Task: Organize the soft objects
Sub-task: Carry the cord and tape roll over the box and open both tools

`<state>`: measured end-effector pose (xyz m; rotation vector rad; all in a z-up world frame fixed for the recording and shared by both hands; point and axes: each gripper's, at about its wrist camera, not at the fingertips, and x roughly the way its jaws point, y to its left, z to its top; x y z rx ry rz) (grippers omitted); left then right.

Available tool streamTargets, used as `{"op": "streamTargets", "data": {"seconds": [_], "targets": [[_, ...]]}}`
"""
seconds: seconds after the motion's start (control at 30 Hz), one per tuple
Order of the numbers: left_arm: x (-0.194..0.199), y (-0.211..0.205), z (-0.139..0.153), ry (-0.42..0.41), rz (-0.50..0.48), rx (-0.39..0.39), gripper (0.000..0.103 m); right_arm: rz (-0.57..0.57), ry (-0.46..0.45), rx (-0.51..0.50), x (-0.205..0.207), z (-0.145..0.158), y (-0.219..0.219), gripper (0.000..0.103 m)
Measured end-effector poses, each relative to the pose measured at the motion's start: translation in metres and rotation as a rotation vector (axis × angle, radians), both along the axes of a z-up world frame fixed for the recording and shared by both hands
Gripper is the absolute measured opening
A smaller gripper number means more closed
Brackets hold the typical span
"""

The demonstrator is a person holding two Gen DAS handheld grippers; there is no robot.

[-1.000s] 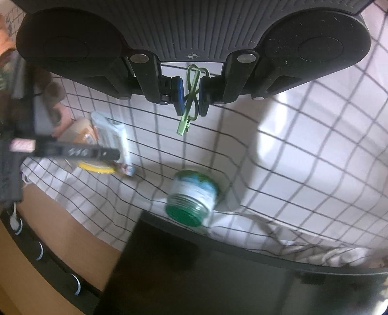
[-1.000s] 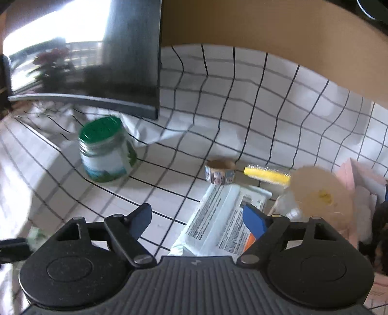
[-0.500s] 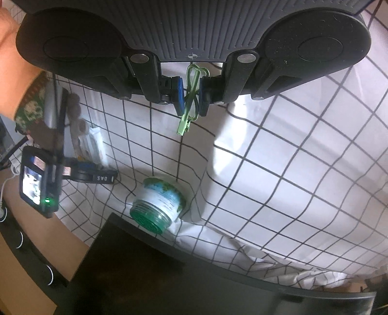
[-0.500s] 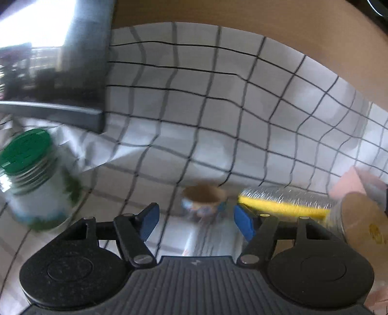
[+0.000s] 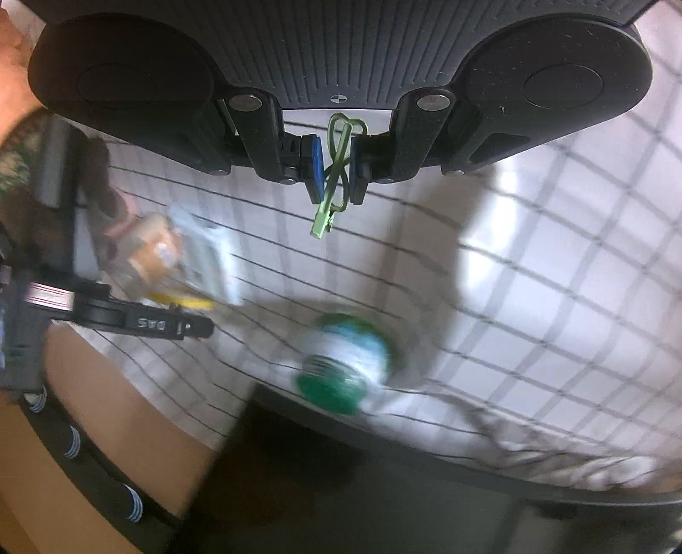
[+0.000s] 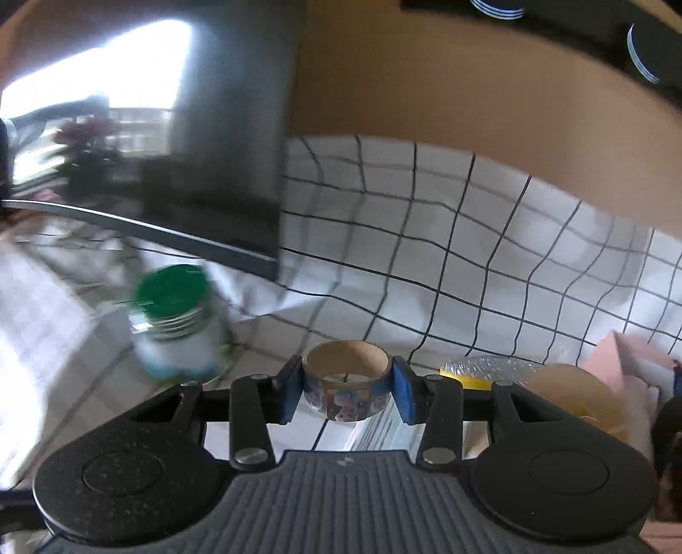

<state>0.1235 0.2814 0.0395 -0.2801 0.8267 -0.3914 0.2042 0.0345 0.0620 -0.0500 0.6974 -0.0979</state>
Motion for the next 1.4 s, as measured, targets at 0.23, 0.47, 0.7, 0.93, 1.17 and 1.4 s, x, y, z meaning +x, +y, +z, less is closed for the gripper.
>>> {"op": "streamTargets", "data": {"seconds": [0.23, 0.47, 0.7, 0.93, 1.17, 1.4], "targets": [[-0.012, -0.07, 0.005, 0.008, -0.197, -0.004, 0.014, 0.037, 0.0, 0.014, -0.088, 0.036, -0.026, 0.043], [-0.038, -0.157, 0.007, 0.069, -0.452, 0.0, 0.014, -0.03, 0.043, -0.127, -0.172, 0.047, -0.079, 0.043], [-0.063, -0.239, 0.007, 0.091, -0.67, 0.004, 0.014, -0.2, 0.075, -0.103, -0.233, 0.052, -0.14, 0.043], [-0.055, -0.278, 0.015, 0.08, -0.705, -0.005, 0.014, -0.305, 0.081, -0.09, -0.27, 0.043, -0.172, 0.043], [-0.01, -0.319, 0.069, -0.11, -0.645, -0.022, 0.014, -0.359, 0.058, -0.064, -0.291, 0.043, -0.188, 0.043], [0.037, -0.373, 0.103, -0.24, -0.588, 0.021, 0.015, -0.339, 0.014, -0.058, -0.292, 0.05, -0.191, 0.043]]}}
